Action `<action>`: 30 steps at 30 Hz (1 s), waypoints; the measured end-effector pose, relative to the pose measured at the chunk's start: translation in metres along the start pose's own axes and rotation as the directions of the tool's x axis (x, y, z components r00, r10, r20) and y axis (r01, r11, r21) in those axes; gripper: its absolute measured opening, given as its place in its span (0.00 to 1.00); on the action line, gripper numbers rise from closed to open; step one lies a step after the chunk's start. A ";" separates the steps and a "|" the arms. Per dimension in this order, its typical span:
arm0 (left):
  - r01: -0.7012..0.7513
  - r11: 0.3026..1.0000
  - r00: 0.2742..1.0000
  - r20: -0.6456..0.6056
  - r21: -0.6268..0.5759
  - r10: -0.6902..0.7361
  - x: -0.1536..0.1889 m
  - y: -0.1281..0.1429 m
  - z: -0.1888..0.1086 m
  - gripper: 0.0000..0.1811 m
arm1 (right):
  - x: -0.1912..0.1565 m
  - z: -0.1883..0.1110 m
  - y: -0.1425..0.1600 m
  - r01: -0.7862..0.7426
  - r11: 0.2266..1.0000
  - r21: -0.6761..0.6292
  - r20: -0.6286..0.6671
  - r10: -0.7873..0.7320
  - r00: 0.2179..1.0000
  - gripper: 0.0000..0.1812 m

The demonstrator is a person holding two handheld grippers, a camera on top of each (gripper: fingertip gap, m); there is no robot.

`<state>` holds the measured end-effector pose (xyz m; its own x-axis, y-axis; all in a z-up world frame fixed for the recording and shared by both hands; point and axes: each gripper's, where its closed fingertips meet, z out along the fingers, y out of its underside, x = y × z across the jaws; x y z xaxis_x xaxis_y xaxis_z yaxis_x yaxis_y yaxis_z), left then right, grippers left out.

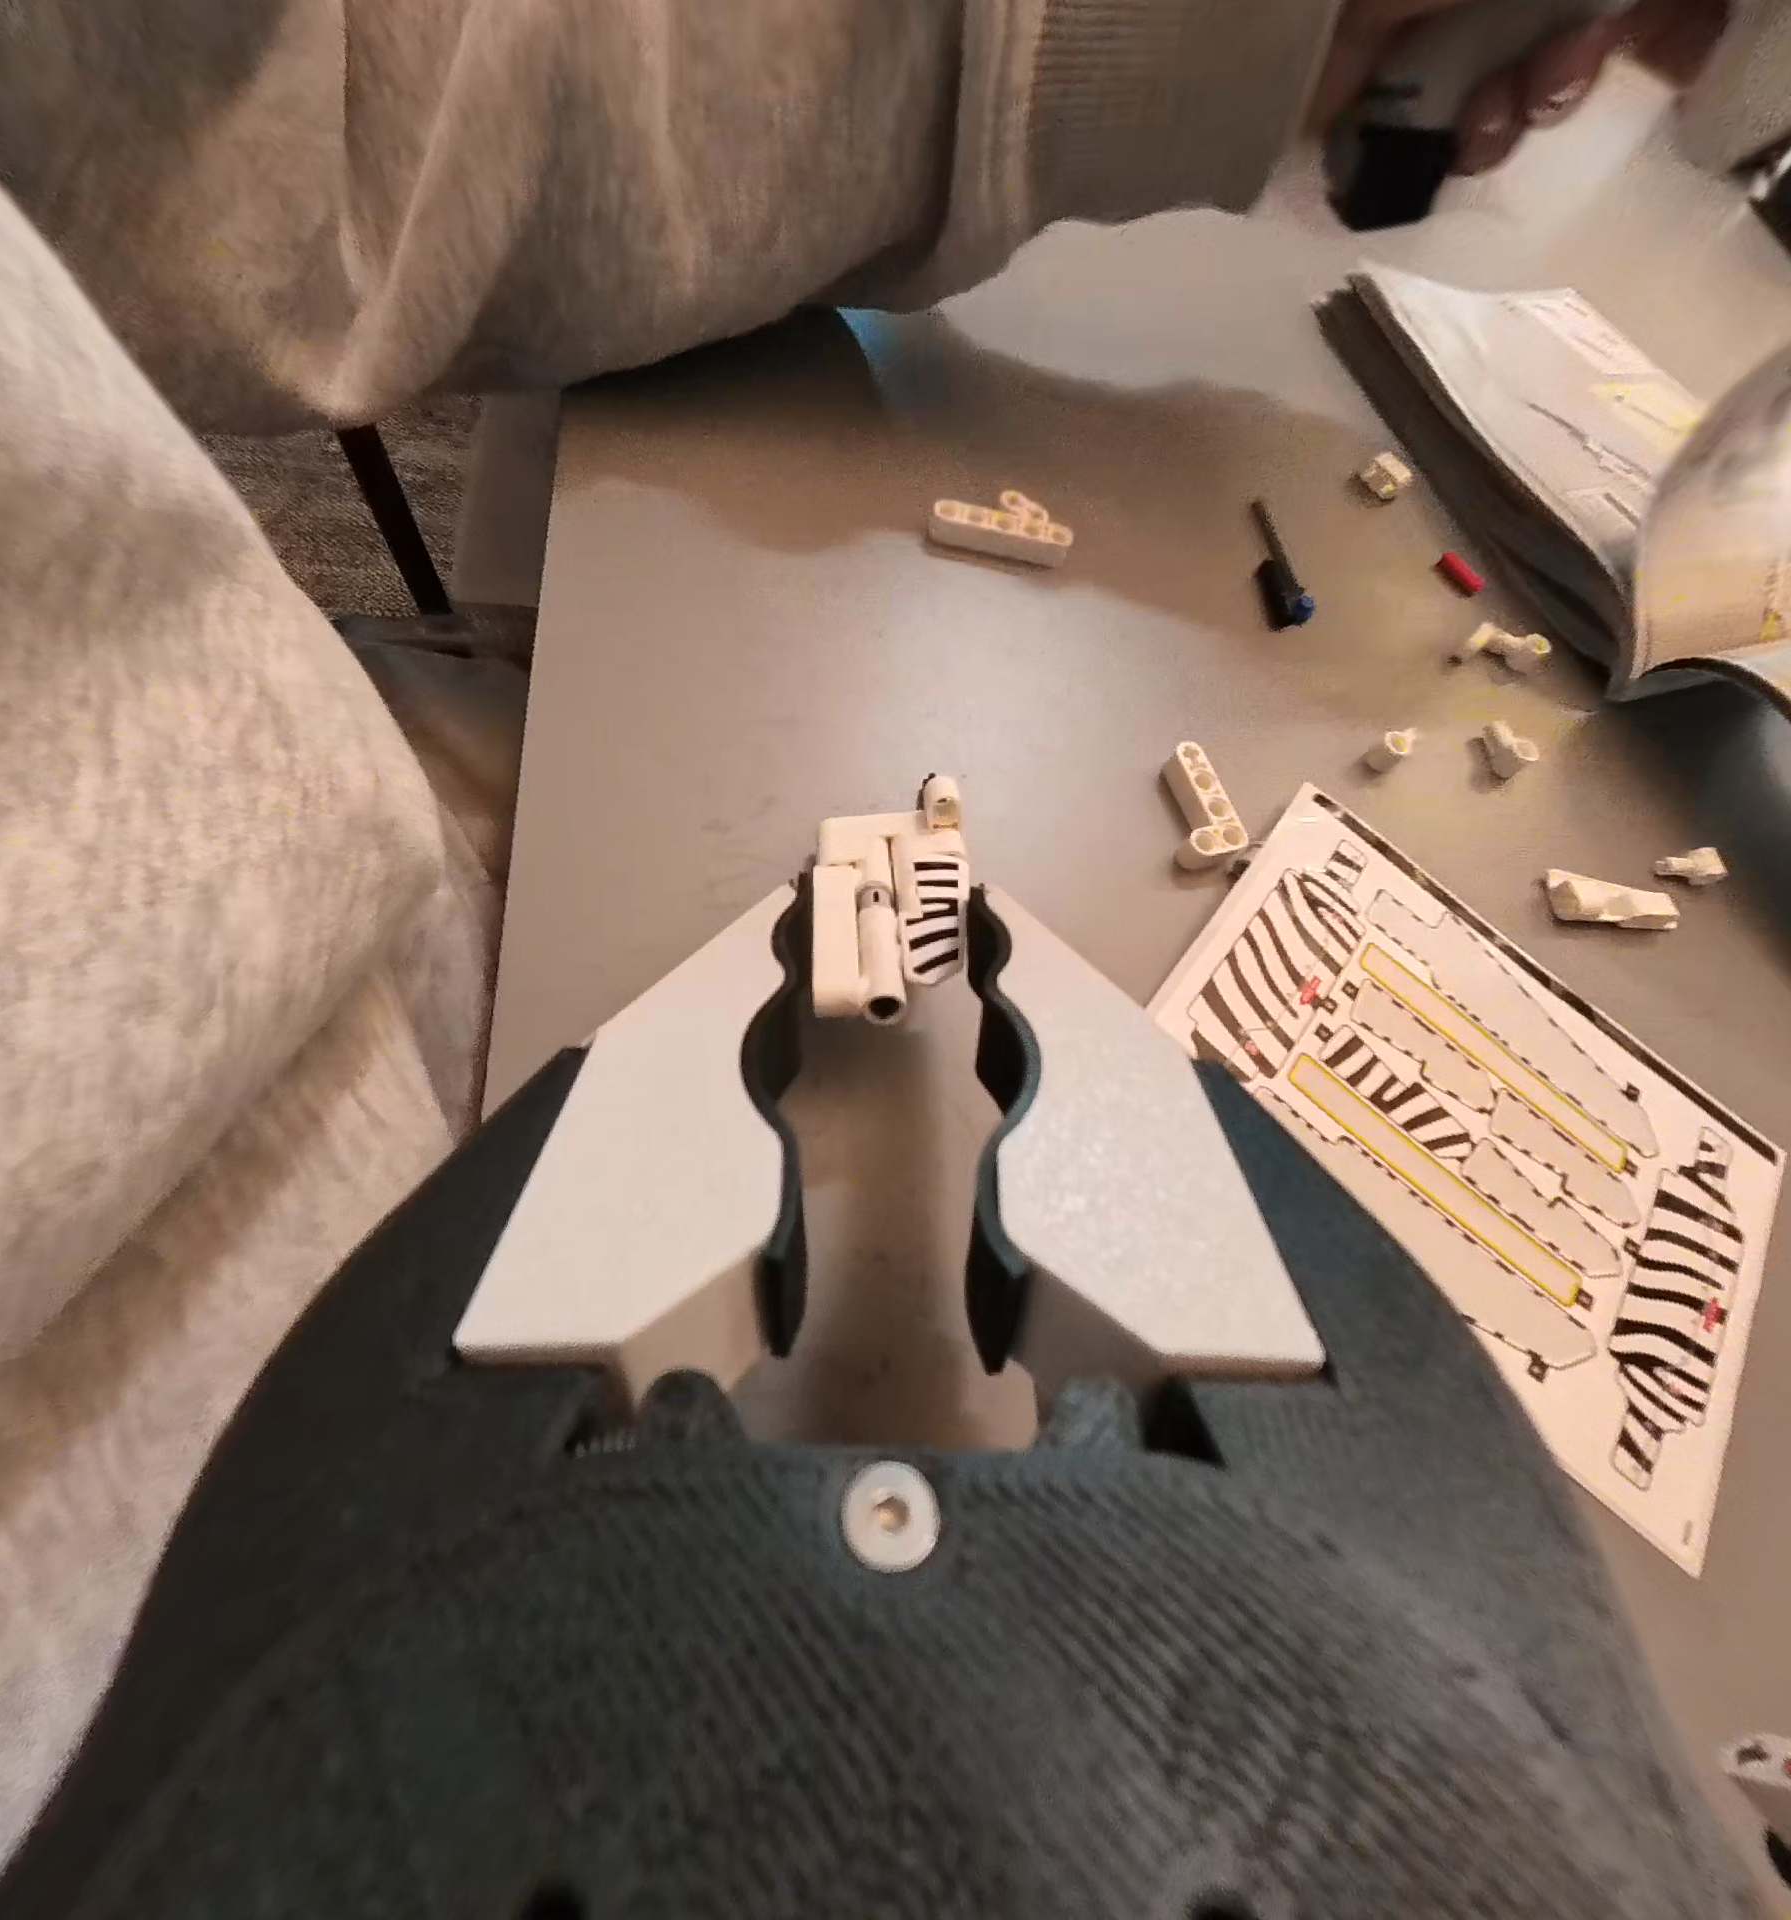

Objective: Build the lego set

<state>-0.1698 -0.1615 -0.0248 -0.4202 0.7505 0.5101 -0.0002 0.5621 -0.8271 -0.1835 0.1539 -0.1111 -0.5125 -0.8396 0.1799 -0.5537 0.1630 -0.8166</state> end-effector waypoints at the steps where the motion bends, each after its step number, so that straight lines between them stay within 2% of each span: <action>1: 0.020 0.999 1.000 -0.009 0.034 -0.020 -0.007 0.000 -0.012 0.19 | 0.001 0.000 0.000 -0.005 1.000 0.005 0.003 0.005 1.000 0.16; 5: 0.130 0.964 0.988 -0.117 0.233 -0.105 -0.026 -0.001 -0.064 0.23 | 0.004 -0.002 -0.003 -0.052 0.998 0.040 0.022 0.051 0.998 0.16; 8: 0.341 0.895 0.911 -0.337 0.286 -0.239 -0.018 -0.010 -0.093 0.26 | 0.006 -0.003 -0.002 -0.101 0.994 0.049 0.047 0.099 0.994 0.16; 11: 0.333 0.915 0.924 -0.273 0.228 -0.269 -0.029 -0.001 -0.085 0.26 | 0.008 -0.002 -0.001 -0.173 0.985 0.028 0.091 0.170 0.981 0.18; 14: 0.336 0.923 0.918 -0.282 0.188 -0.278 -0.023 0.003 -0.077 0.25 | 0.012 0.000 0.001 -0.262 0.965 0.006 0.145 0.259 0.955 0.19; 18: 0.286 0.946 0.942 -0.228 0.155 -0.248 -0.022 0.011 -0.070 0.26 | 0.016 -0.003 -0.002 -0.342 0.939 0.026 0.199 0.330 0.923 0.20; 25: 0.088 0.986 0.993 -0.089 0.144 -0.075 -0.020 0.016 -0.065 0.25 | 0.022 -0.013 -0.012 -0.350 0.930 0.114 0.198 0.324 0.925 0.18; 30: 0.013 0.992 0.999 -0.054 0.126 -0.006 -0.016 0.021 -0.061 0.23 | 0.020 -0.013 -0.012 -0.309 0.944 0.116 0.169 0.288 0.943 0.18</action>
<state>-0.1079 -0.1405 -0.0364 -0.3710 0.7646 0.5270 -0.1201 0.5232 -0.8437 -0.1959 0.1417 -0.0908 -0.5313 -0.8322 -0.1585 -0.2881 0.3534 -0.8900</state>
